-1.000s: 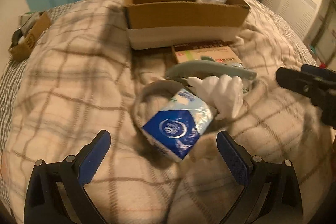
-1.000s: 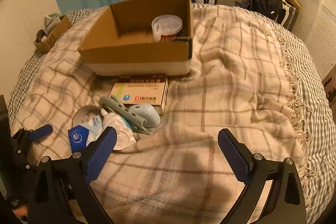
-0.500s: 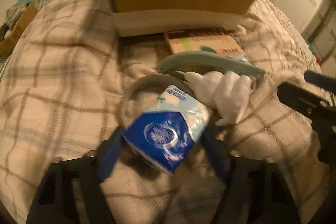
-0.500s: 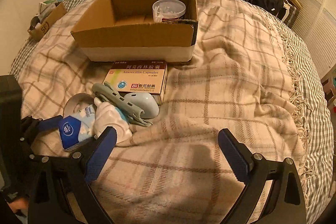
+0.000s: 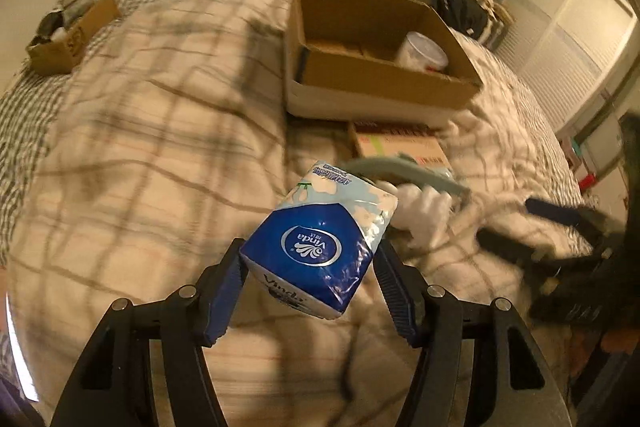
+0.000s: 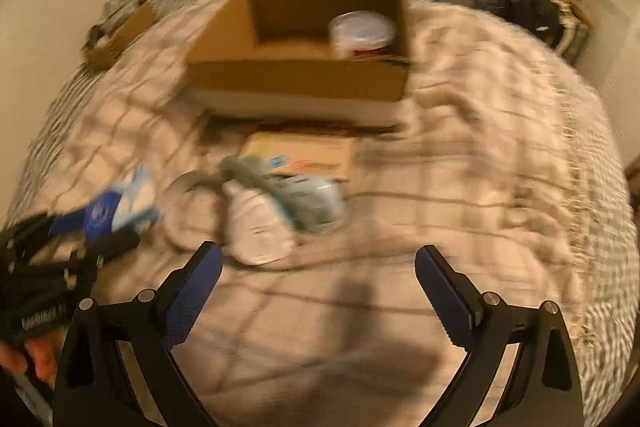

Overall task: Organize objects
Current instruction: 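Grasp the white plastic figurine with the right tool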

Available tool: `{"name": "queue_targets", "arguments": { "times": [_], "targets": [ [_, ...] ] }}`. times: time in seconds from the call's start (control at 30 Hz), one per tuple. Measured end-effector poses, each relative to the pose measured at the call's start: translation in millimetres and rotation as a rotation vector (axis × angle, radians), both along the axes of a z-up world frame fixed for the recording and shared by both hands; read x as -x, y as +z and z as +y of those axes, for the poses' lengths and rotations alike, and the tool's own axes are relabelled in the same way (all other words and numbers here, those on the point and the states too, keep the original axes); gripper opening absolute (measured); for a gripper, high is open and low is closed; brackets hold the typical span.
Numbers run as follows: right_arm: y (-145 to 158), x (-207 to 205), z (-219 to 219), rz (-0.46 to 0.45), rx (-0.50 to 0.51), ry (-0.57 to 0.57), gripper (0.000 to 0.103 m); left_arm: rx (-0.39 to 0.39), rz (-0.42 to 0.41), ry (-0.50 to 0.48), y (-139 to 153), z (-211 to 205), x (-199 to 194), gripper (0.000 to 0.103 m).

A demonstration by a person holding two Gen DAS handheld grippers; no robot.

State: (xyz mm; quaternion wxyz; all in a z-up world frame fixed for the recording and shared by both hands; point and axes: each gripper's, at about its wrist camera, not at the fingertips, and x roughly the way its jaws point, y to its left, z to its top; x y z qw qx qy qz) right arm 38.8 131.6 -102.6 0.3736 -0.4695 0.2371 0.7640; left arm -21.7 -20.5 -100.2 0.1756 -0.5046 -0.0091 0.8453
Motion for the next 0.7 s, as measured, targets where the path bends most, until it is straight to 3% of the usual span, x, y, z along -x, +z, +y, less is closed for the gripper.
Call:
{"name": "queue_targets", "arguments": {
  "times": [0.13, 0.43, 0.47, 0.57, 0.7],
  "targets": [
    [-21.4, 34.2, -1.3, -0.107, 0.022, 0.067, 0.097, 0.025, 0.026, 0.048, 5.0, -19.6, 5.4, 0.065],
    [-51.2, 63.5, 15.7, -0.144, 0.072, 0.052, 0.096, 0.028, -0.026, 0.084, -15.4, -36.8, 13.4, 0.065],
    [-54.2, 63.1, 17.0, -0.142, 0.088, 0.049, 0.090, 0.029, -0.032, 0.085, -18.3, -36.2, 13.9, 0.065],
    [-64.5, 59.8, 21.2, -0.138, 0.145, 0.032, 0.054, 0.030, -0.046, 0.079, -24.3, -34.3, 16.9, 0.065],
    [-57.8, 53.4, 17.0, -0.093, 0.130, 0.021, 0.054, 0.035, -0.048, 0.062, -26.5, -31.3, 14.0, 0.065]
  ]
}}
